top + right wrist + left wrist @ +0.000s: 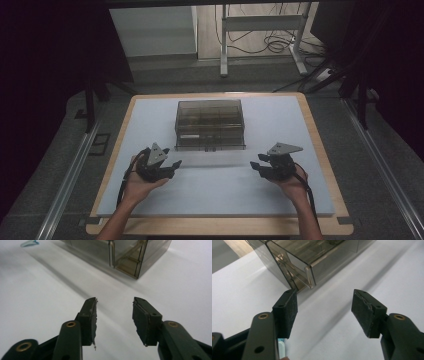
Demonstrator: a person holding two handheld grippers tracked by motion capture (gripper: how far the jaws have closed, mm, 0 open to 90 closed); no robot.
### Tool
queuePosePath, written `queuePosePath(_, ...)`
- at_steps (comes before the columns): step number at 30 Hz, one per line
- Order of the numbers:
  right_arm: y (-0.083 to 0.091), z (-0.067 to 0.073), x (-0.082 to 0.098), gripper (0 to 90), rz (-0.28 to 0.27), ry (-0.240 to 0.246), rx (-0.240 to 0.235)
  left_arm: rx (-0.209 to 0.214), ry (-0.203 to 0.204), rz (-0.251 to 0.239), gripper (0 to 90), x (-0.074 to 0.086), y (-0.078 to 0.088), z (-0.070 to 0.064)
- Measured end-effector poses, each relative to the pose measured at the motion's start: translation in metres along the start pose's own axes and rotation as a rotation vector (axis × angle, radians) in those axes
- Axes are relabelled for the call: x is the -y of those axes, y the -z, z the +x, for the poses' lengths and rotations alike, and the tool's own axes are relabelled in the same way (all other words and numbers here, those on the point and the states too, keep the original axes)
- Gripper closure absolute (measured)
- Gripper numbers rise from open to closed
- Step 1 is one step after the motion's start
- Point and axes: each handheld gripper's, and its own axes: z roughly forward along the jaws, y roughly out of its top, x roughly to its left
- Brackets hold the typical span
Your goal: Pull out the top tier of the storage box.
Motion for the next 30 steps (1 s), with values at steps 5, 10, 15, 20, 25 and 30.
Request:
queuePosePath(5,0.002,0.001,0.006,47.4,0.010,-0.011,0.002,0.008,0.007,0.012,36.2,0.003,0.001,0.002)
queuePosePath(10,0.004,0.003,0.012,45.5,0.027,-0.007,0.000,0.010,0.011,0.027,35.7,0.008,0.002,0.005)
queuePosePath(15,0.005,0.003,0.019,45.2,0.033,-0.011,0.002,0.009,0.020,0.038,35.5,0.012,0.003,0.007)
queuePosePath(20,0.006,0.004,0.025,44.8,0.040,-0.014,0.007,0.010,0.023,0.054,35.4,0.016,0.004,0.010)
queuePosePath(25,0.008,0.004,0.029,44.6,0.044,-0.017,0.013,0.014,0.036,0.065,35.5,0.022,0.005,0.011)
queuePosePath(30,0.010,0.004,0.031,44.6,0.037,-0.020,0.019,0.021,0.050,0.078,35.6,0.026,0.006,0.013)
